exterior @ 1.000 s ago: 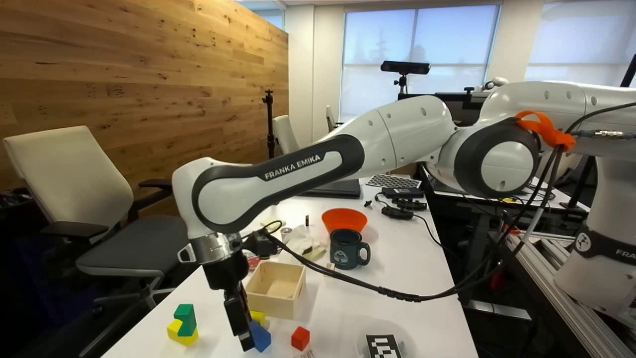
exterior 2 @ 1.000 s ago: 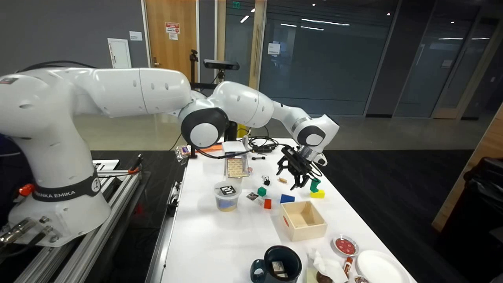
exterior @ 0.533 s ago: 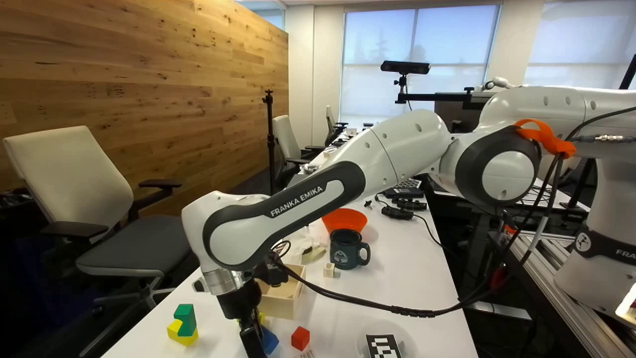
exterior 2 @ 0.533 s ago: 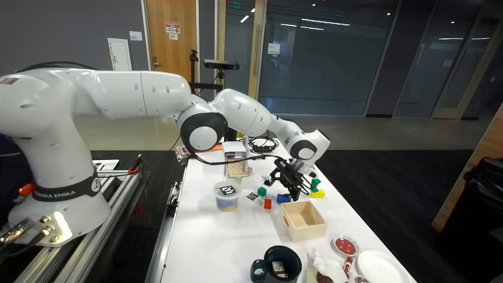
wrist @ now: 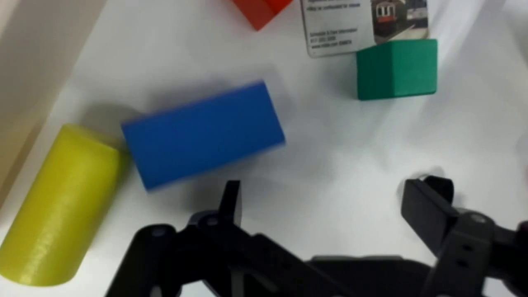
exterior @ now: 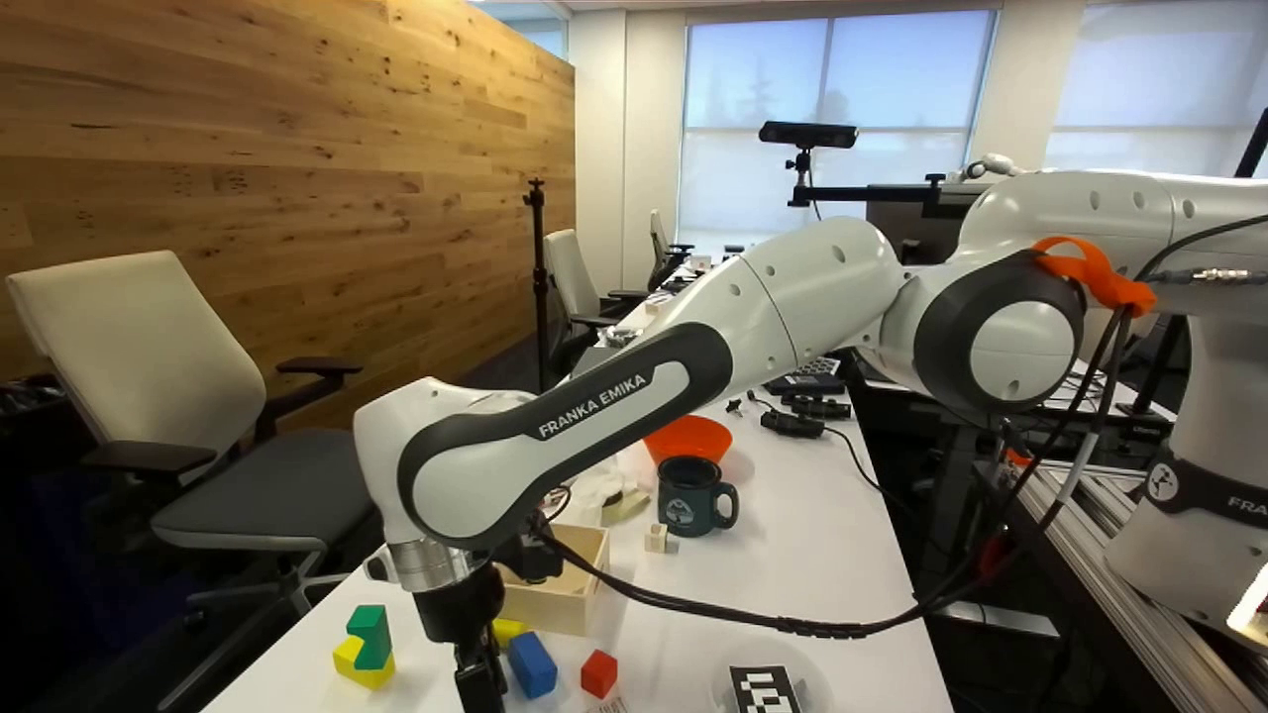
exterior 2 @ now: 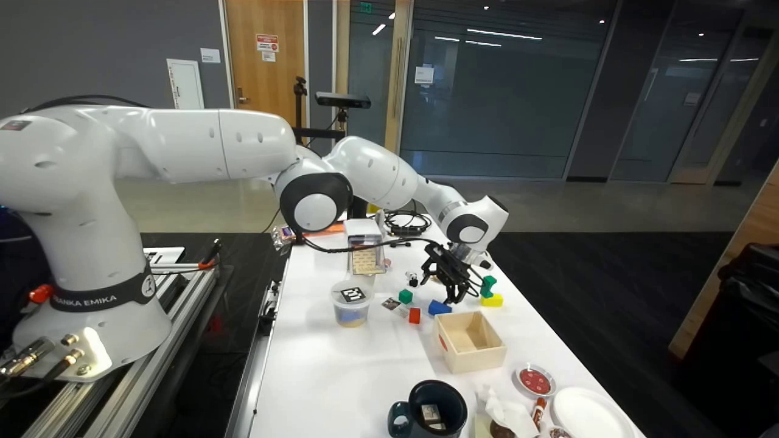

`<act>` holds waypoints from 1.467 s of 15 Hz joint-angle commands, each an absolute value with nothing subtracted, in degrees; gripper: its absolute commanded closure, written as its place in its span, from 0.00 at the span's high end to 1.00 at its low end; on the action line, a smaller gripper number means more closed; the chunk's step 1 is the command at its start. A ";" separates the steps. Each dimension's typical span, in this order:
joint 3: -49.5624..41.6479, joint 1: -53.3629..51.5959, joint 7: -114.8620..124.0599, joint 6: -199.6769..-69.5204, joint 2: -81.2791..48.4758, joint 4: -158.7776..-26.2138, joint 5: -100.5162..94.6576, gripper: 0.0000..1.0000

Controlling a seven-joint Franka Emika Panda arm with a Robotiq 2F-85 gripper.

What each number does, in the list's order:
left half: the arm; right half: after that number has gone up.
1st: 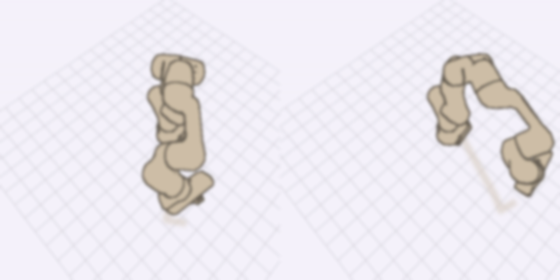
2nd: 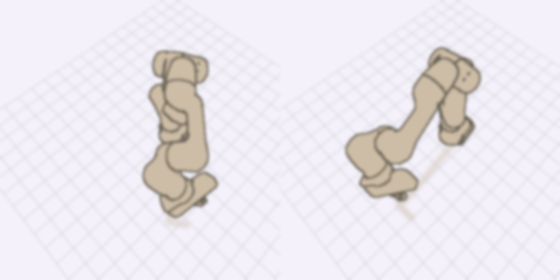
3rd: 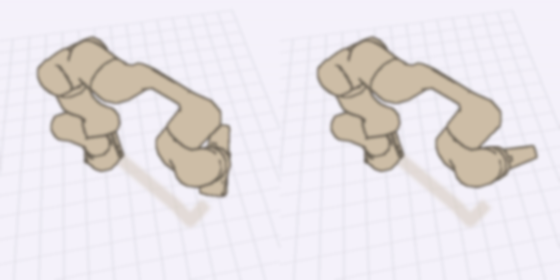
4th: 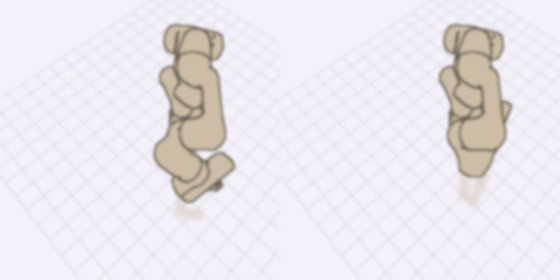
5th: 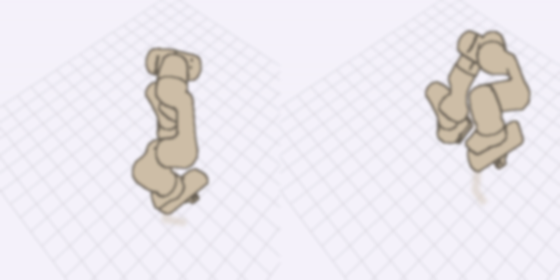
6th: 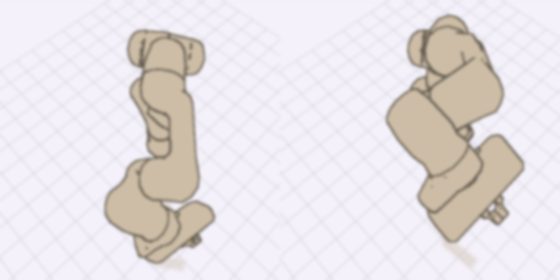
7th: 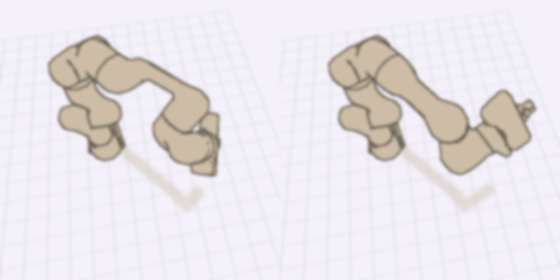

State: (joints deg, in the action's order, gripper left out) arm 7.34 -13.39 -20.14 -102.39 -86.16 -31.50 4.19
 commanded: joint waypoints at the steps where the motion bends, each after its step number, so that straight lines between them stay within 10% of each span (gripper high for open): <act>1: 7.53 -14.21 -19.84 -103.91 -86.16 -30.75 3.46 1.00; 22: 5.85 -17.12 -18.50 -122.17 -81.43 -48.71 4.23 1.00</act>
